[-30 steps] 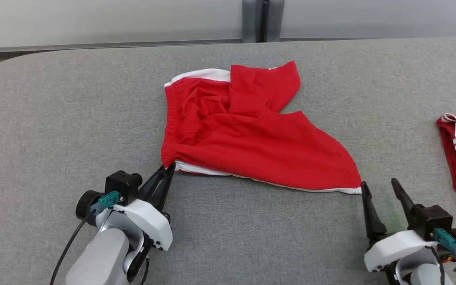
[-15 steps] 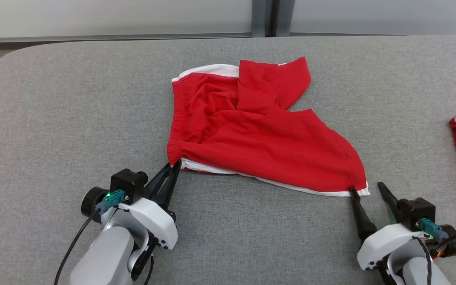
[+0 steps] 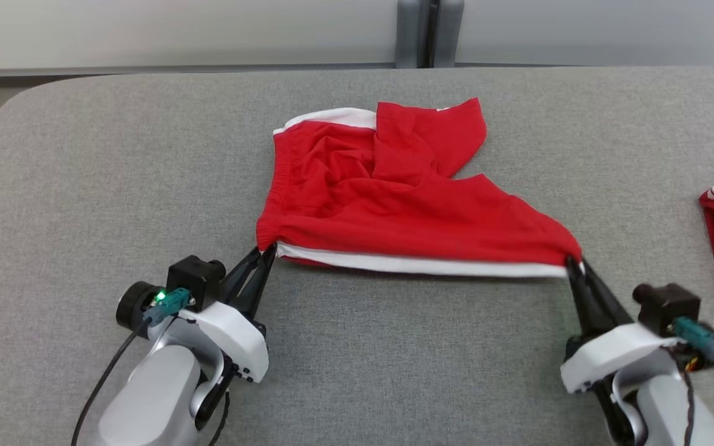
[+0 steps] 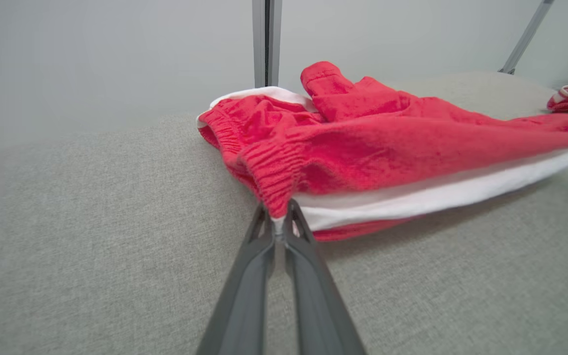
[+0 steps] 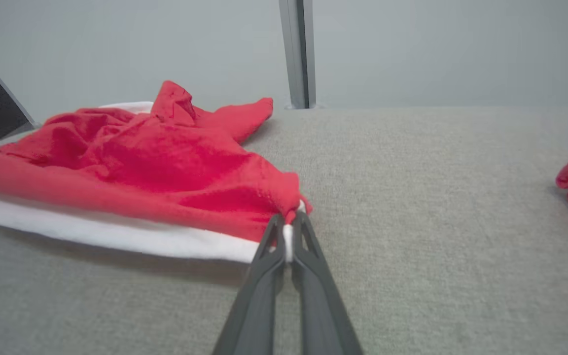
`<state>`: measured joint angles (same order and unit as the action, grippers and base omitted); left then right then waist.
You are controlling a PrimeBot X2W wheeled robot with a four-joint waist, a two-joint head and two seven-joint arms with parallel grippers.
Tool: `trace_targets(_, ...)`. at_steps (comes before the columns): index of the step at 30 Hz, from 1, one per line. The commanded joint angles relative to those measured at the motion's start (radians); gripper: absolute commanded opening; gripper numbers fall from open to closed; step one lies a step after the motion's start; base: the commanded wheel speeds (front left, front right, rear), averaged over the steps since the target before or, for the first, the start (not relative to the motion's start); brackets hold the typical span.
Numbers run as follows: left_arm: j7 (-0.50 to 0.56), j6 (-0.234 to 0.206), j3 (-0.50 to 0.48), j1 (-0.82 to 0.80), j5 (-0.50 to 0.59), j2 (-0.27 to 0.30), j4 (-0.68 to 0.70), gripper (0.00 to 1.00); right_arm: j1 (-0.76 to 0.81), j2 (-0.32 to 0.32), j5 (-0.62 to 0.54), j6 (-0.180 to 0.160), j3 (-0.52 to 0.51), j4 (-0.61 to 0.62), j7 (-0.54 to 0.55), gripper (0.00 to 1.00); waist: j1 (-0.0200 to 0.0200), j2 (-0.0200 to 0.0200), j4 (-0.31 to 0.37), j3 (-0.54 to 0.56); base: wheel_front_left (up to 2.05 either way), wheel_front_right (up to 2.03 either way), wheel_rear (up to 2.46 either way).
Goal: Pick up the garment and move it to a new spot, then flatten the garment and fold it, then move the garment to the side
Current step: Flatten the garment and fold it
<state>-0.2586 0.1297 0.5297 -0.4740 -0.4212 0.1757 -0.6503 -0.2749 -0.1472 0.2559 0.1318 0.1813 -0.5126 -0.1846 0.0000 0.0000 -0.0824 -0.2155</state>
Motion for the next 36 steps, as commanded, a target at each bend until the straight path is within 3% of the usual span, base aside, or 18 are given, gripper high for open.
trace_targets(1, 0.013, 0.001, 0.003, -0.024, 0.004, 0.012, 0.009, 0.0, -0.025, -0.019, 0.018, -0.002, 0.006, 0.037, -0.009, 0.0, 0.0, 0.0, 0.002, 0.013, 0.0, 0.0, 0.0)
trace_targets(7, 0.103, 0.001, -0.009, -0.078, -0.071, 0.046, 0.144, 0.0, -0.089, -0.068, 0.064, -0.002, -0.005, 0.204, -0.003, 0.0, 0.0, 0.0, 0.001, 0.064, 0.0, 0.0, 0.0)
trace_targets(13, 0.193, -0.034, -0.046, -0.124, -0.096, 0.089, 0.335, 0.0, -0.135, -0.077, 0.03, -0.002, -0.048, 0.354, 0.003, 0.0, 0.0, 0.0, -0.002, 0.116, 0.0, 0.0, 0.0)
trace_targets(20, 0.329, -0.119, -0.091, -0.105, -0.118, 0.135, 0.622, 0.0, -0.094, 0.011, -0.059, -0.002, -0.162, 0.6, 0.039, 0.0, 0.0, 0.0, -0.006, 0.163, 0.0, 0.0, 0.0)
trace_targets(25, 0.393, -0.175, -0.11, -0.086, -0.106, 0.17, 0.756, 0.0, -0.062, 0.057, -0.106, -0.002, -0.192, 0.721, 0.098, 0.0, 0.0, 0.0, -0.001, 0.158, 0.0, 0.0, 0.0)
trace_targets(30, 0.443, -0.189, -0.114, -0.122, -0.094, 0.196, 0.783, 0.0, -0.113, 0.071, -0.127, -0.002, -0.192, 0.745, 0.159, 0.0, 0.0, 0.0, 0.014, 0.098, 0.0, 0.0, 0.0)
trace_targets(36, 0.482, -0.151, -0.138, -0.296, -0.123, 0.187, 0.67, 0.0, -0.348, 0.001, -0.121, -0.002, -0.128, 0.654, 0.228, 0.0, 0.0, 0.0, 0.044, -0.042, 0.0, 0.0, 0.0)
